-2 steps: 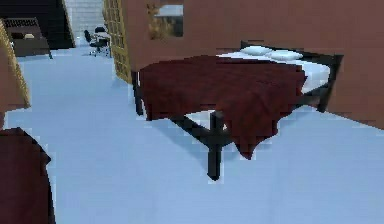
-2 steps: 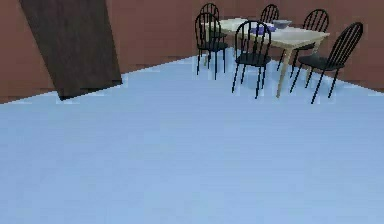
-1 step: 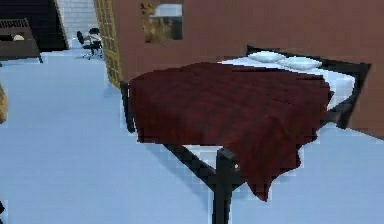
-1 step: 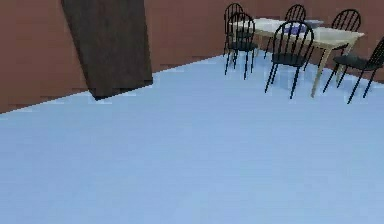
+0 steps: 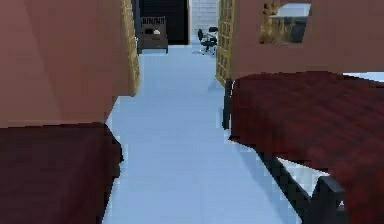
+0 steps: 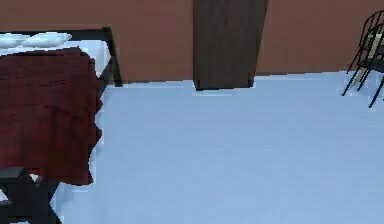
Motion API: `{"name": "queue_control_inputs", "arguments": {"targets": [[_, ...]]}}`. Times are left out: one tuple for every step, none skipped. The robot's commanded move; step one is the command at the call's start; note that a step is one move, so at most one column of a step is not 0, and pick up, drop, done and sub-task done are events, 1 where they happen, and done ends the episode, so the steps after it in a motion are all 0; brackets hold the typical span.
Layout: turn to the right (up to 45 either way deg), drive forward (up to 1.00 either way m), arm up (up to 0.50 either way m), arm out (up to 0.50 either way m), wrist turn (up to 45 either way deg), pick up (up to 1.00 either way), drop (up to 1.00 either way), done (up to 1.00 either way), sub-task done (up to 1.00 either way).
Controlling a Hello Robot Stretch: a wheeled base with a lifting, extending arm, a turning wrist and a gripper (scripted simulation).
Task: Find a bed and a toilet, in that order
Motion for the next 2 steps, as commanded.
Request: {"name": "queue_control_inputs", "arguments": {"targets": [[0.0, 1.0, 0.0, 0.0, 0.0, 0.0, 0.0, 0.0, 0.0], [-3.0, 0.0, 0.0, 0.0, 0.0, 0.0, 0.0, 0.0, 0.0]]}}
